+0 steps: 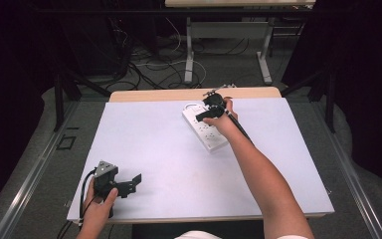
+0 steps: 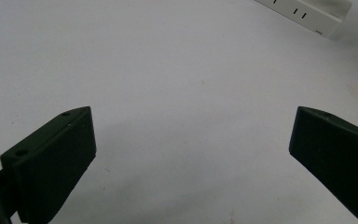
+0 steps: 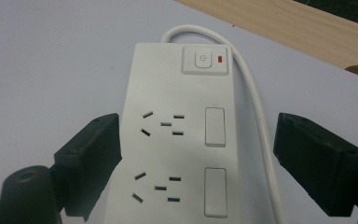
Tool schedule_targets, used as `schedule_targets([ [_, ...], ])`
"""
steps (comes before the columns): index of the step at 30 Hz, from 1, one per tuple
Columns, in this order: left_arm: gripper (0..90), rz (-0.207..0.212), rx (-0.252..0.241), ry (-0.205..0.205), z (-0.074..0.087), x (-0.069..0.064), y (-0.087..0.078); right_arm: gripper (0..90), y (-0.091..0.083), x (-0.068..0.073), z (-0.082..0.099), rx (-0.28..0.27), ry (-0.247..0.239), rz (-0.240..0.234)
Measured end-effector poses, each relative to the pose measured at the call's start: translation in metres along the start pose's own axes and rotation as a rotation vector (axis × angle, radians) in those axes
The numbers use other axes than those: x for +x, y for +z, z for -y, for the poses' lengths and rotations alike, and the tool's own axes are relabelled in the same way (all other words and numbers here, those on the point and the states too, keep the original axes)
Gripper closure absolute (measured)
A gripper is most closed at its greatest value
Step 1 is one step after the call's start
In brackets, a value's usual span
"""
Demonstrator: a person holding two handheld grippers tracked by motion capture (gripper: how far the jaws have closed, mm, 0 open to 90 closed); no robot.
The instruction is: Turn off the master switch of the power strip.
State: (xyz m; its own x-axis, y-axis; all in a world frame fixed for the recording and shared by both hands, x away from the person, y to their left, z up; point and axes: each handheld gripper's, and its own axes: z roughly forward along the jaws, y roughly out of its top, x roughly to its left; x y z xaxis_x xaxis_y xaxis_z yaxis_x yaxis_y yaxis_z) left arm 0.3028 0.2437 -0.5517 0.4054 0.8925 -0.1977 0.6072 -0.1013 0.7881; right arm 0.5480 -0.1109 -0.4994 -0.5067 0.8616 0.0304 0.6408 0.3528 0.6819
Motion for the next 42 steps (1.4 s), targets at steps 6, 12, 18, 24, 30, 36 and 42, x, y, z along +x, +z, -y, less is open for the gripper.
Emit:
schedule_targets([
  [6,0.5,-0.003,-0.013,0.001,0.000,0.000,0.001,0.0,-0.001,-0.003,0.003,-0.011,0.013,-0.015],
  [12,0.5,0.006,-0.004,0.005,-0.001,0.001,0.000,0.0,-0.005,-0.001,0.004,-0.006,-0.002,-0.007],
  [18,0.5,0.001,-0.017,0.003,0.000,0.000,0.001,0.0,-0.010,0.003,0.003,-0.001,-0.026,0.000],
  [24,0.5,0.000,-0.016,0.004,0.000,0.000,0.001,0.0,-0.019,0.006,0.002,-0.013,-0.032,-0.012],
  [30,0.5,0.000,-0.013,0.005,-0.001,0.000,0.000,0.0,-0.037,0.012,0.007,-0.027,-0.060,-0.031],
  [36,0.5,-0.002,-0.005,0.008,-0.001,0.001,-0.001,0.0,-0.059,0.016,0.020,-0.055,-0.104,-0.048],
  [42,0.5,-0.009,-0.022,0.005,-0.001,0.000,-0.001,0.0,-0.082,0.019,0.041,-0.079,-0.113,-0.082],
])
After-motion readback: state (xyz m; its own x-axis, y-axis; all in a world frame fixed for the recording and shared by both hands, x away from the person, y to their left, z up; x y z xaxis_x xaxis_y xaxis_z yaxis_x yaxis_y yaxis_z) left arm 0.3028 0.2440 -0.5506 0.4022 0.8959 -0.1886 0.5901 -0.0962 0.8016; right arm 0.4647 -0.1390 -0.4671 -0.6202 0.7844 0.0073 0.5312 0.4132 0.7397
